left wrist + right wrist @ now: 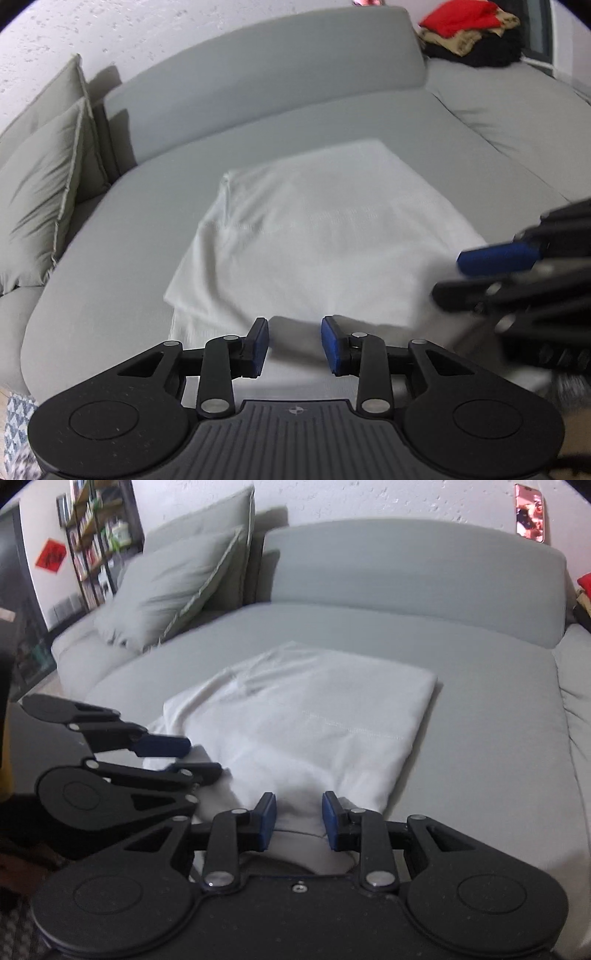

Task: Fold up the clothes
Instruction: 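Withdraw both open tools above the folded hoodie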

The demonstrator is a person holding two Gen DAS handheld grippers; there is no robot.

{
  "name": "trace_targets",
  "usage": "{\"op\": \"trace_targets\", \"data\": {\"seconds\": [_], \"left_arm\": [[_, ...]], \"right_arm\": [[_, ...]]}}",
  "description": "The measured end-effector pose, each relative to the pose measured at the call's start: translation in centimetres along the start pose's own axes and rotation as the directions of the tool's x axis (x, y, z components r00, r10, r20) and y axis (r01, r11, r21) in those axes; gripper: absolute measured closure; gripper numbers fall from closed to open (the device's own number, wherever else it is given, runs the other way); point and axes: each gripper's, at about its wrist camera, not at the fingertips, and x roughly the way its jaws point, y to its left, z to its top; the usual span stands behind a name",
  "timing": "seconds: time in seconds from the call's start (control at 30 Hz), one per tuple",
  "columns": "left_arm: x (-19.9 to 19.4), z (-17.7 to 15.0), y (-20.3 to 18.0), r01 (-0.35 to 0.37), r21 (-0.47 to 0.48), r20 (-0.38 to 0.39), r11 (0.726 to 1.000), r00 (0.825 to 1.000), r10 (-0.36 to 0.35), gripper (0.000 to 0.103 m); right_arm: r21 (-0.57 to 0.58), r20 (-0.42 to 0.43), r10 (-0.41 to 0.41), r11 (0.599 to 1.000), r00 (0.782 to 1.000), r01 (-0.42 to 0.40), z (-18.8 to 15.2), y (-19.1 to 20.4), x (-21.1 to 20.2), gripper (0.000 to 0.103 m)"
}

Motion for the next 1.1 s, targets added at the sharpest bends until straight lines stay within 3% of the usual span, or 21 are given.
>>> {"op": "trace_targets", "data": {"seconds": [0.1, 0.17, 0.2, 0.27, 0.33, 0.4, 0.53, 0.7, 0.8, 0.93, 1.0, 1.1], "left_arm": [[-0.6, -1.9, 0.4, 0.098, -0.033, -0.106, 0.995, 0.989, -0.101, 0.076], [-2.7, -2.7, 0.7, 0.113, -0.042, -0.007, 0.993, 0.993, -0.114, 0.076], [-3.8, -2.9, 1.0, 0.117, -0.051, 0.058, 0.992, 0.992, -0.114, 0.071], [-5.4, -3.1, 1.9, 0.129, -0.097, 0.17, 0.987, 0.979, -0.111, 0.062], [-6.6, -3.3, 2.8, 0.142, -0.144, 0.264, 0.979, 0.959, -0.101, 0.062], [-6.4, -3.0, 3.6, 0.146, -0.208, 0.28, 0.967, 0.956, -0.084, 0.063], [-5.7, -2.5, 4.4, 0.156, -0.29, 0.289, 0.944, 0.955, -0.069, 0.063], [-4.5, -1.5, 3.6, 0.095, -0.286, 0.278, 0.953, 0.96, -0.012, 0.068], [-3.1, -0.9, 3.2, 0.083, -0.267, 0.228, 0.96, 0.974, -0.021, 0.068], [-0.5, -0.6, 2.0, 0.04, -0.192, 0.046, 0.981, 0.998, -0.032, 0.068], [-0.7, -0.9, 1.6, 0.021, -0.155, 0.029, 0.988, 0.999, -0.016, 0.066], [-2.1, -1.8, 2.2, 0.062, -0.156, -0.008, 0.986, 0.998, -0.064, 0.067]], "right_arm": [[0.007, -0.023, -0.017, 1.0, 1.0, 0.018, -0.6, 0.1, -2.2, 0.076], [0.065, -0.061, -0.001, 0.998, 0.998, 0.005, -1.2, -0.4, -3.4, 0.077], [0.11, -0.041, 0.019, 0.994, 0.999, -0.015, -1.9, -0.9, -4.3, 0.077], [0.184, 0.047, 0.041, 0.982, 0.998, -0.049, -2.6, -1.9, -6.1, 0.075], [0.227, 0.165, 0.032, 0.971, 0.986, -0.069, -2.2, -2.7, -7.3, 0.065], [0.261, 0.243, 0.009, 0.962, 0.97, -0.075, -1.7, -3.4, -7.7, 0.063], [0.32, 0.234, -0.005, 0.945, 0.972, -0.072, -1.4, -3.9, -6.3, 0.066], [0.241, 0.251, 0.015, 0.967, 0.968, -0.077, -1.0, -2.2, -5.2, 0.071], [0.22, 0.238, 0.028, 0.972, 0.971, -0.082, -0.9, -1.5, -4.8, 0.071], [0.173, 0.145, 0.029, 0.983, 0.989, -0.054, -0.9, -0.5, -3.3, 0.071], [0.139, 0.069, 0.011, 0.99, 0.998, -0.02, -1.2, 0.0, -2.5, 0.071], [0.099, 0.012, -0.007, 0.995, 1.0, 0.006, -1.7, 0.7, -3.1, 0.066]]}}
